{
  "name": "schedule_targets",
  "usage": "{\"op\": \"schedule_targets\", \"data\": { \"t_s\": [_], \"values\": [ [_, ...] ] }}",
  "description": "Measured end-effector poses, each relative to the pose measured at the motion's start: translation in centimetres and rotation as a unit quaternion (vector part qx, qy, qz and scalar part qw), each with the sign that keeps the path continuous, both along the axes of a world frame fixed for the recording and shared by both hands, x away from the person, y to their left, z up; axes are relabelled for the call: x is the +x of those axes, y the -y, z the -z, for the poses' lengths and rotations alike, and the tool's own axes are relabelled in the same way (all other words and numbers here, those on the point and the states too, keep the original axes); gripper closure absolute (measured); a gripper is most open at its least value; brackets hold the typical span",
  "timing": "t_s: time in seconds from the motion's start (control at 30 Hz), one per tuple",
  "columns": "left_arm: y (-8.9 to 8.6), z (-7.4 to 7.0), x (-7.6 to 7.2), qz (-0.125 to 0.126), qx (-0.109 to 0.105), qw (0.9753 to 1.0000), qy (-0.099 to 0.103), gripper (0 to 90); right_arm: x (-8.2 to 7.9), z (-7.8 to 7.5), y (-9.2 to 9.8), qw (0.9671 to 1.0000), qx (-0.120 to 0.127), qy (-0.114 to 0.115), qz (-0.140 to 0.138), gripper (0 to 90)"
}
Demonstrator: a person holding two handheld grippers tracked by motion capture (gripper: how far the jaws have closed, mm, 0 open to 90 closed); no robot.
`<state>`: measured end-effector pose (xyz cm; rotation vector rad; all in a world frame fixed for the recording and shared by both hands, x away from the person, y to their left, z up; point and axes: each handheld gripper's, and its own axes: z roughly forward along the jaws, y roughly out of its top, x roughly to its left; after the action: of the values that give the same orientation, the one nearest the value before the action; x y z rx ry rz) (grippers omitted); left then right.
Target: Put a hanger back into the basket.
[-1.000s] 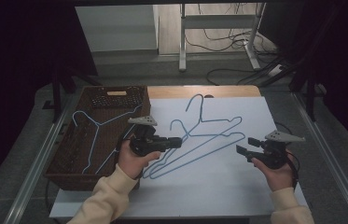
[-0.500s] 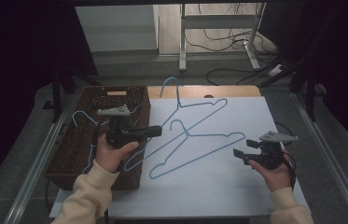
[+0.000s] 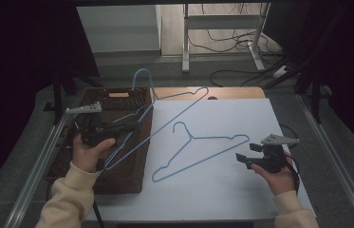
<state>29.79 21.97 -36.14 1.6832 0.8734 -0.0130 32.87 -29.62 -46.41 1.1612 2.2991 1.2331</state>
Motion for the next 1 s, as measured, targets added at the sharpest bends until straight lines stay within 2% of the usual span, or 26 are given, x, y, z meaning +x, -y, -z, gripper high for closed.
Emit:
{"op": "schedule_targets", "data": {
  "t_s": [0.33, 0.77, 1.0],
  "values": [
    [-3.8, 0.5, -0.1, -0.043, -0.01, 0.999, -0.002, 86.3, 0.0, 0.1, -0.1, 1.0, -0.005, 0.002, 0.0, 24.5],
    [-7.9, 2.3, 0.0, -0.095, -0.012, 0.9953, -0.017, 86.3, 0.0, 0.2, -0.2, 0.9999, -0.011, -0.003, 0.002, 24.5],
    [-9.5, 3.2, -0.2, -0.113, -0.016, 0.9933, -0.021, 86.3, 0.0, 0.4, -0.4, 0.9998, -0.019, -0.003, -0.001, 24.5]
  ]
}}
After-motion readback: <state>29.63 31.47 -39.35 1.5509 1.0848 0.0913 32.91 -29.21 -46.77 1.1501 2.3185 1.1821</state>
